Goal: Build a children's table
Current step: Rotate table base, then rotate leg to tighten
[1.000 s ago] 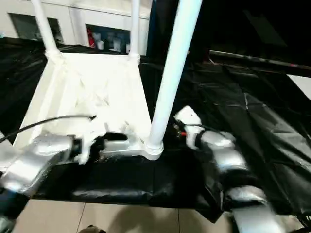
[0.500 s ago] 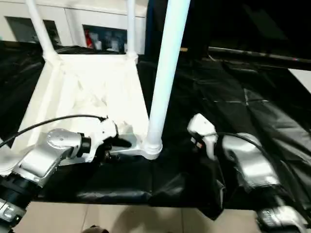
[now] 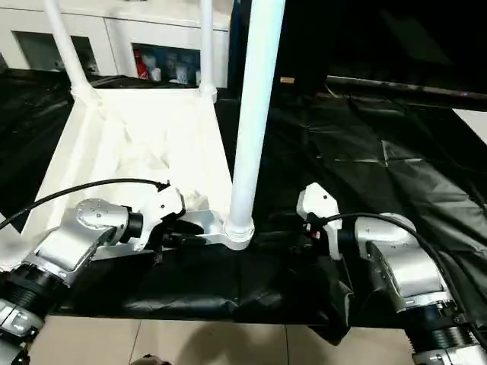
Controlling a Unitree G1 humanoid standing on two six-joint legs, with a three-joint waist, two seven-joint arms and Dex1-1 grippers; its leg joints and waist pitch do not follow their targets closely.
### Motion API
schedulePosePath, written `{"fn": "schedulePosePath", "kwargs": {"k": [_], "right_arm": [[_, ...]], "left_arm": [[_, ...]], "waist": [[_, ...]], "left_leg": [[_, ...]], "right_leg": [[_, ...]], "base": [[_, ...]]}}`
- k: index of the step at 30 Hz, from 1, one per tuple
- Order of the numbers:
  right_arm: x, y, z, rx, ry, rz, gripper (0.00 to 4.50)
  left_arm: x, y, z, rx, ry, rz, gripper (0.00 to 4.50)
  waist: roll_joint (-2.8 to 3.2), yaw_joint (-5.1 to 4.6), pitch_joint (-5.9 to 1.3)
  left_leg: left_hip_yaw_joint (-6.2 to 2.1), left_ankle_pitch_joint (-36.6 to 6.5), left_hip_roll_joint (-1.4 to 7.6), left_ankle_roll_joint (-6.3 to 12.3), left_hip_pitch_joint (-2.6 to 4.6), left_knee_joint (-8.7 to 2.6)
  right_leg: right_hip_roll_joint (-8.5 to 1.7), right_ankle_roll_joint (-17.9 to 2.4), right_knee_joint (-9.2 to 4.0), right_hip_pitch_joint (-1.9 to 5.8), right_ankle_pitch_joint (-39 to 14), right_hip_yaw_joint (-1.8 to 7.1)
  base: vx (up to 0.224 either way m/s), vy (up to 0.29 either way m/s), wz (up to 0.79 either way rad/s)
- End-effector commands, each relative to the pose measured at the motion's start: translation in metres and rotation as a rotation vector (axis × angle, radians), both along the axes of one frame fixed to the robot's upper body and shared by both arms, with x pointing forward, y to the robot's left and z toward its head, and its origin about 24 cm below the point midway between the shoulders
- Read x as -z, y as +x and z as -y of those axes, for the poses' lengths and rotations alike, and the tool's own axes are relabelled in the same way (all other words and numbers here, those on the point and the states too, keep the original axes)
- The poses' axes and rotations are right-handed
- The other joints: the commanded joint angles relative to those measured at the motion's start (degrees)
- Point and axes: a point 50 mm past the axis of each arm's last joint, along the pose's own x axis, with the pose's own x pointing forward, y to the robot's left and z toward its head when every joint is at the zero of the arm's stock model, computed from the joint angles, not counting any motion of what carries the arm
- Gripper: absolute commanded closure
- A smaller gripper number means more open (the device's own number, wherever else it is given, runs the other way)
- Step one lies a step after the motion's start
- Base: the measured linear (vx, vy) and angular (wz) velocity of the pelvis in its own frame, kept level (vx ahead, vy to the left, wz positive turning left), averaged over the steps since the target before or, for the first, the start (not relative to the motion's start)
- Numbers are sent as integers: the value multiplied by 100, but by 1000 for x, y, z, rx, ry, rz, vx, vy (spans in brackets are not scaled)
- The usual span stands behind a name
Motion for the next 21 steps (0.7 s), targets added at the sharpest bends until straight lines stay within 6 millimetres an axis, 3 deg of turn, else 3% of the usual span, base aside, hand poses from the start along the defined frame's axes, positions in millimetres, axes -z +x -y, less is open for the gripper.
{"fn": "schedulePosePath", "kwargs": {"k": [1,7,13,16,21], "right_arm": [[-3,-1,4,9,-13,9,142],[-2,-1,2,21,-20,21,142],[2,6,-4,100,34,29,125],[7,6,-14,95,63,23,95],[15,13,-26,131,19,95,62]], "left_arm": [[5,1,-3,-7,45,-13,378],[9,0,-5,14,59,-33,447],[15,-2,-6,43,101,-50,450],[14,0,-4,26,73,-37,450],[8,1,4,39,10,-27,450]], "waist": [[43,22,-338],[43,17,-332],[53,-4,-339],[46,-11,-349],[52,-17,-339]], "left_leg": [[-199,-2029,313,-80,139,-441],[-214,-2114,308,-107,147,-443],[-213,-2108,310,-123,150,-452],[-209,-2123,314,-133,152,-452],[-211,-2194,311,-207,170,-455]], "right_leg": [[-415,-992,-530,179,-2186,267],[-431,-875,-573,171,-2504,265],[-426,-925,-553,163,-2364,269],[-425,-962,-544,165,-2293,270],[-434,-916,-562,140,-2494,269]], "base": [[0,0,0],[0,0,0],[0,0,0],[0,0,0],[0,0,0]]}}
